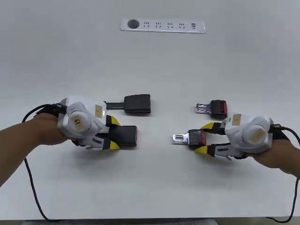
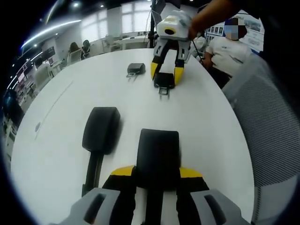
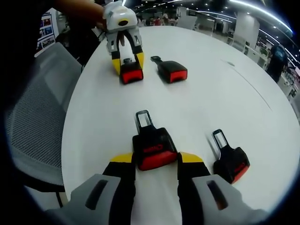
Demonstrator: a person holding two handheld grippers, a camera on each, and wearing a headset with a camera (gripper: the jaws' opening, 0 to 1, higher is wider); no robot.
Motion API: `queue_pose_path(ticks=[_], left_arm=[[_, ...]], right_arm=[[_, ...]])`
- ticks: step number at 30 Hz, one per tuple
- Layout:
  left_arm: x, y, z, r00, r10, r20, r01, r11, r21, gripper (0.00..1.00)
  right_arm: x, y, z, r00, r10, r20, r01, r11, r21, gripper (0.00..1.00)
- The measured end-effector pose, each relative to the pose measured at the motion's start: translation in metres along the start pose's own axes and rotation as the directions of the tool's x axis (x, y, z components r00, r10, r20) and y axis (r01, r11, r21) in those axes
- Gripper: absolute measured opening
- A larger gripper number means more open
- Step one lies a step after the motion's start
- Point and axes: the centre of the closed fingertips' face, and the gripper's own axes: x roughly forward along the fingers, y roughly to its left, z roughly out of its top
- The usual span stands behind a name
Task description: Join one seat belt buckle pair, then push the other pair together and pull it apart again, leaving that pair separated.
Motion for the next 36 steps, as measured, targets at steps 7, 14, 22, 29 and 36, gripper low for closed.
queue_pose_path(ticks=[7,14,22,29,36], left_arm=[[0.0,0.001,-0.002,1.0,0.003,-0.009,-0.003,1.0,-0.003,0.34],[0.0,0.001,-0.001,0.9997,-0.005,-0.023,0.005,1.0,0.0,0.33],[-0.001,0.002,-0.003,0.9995,-0.007,-0.032,0.007,1.0,0.001,0.33],[-0.001,0.002,-0.004,0.9991,-0.007,-0.042,0.006,1.0,-0.002,0.33],[-0.001,0.0,-0.004,0.9987,-0.009,-0.05,0.009,1.0,-0.004,0.34]], right_arm=[[0.02,0.006,0.018,0.9996,0.006,0.027,-0.006,1.0,-0.001,0.33],[0.035,0.007,0.03,0.9991,0.008,0.041,-0.008,1.0,-0.008,0.33],[0.048,0.012,0.045,0.9978,0.017,0.065,-0.016,1.0,-0.022,0.33],[0.057,0.018,0.059,0.9969,0.023,0.076,-0.02,0.999,-0.029,0.33],[0.067,0.029,0.071,0.9942,0.034,0.102,-0.03,0.999,-0.037,0.33]])
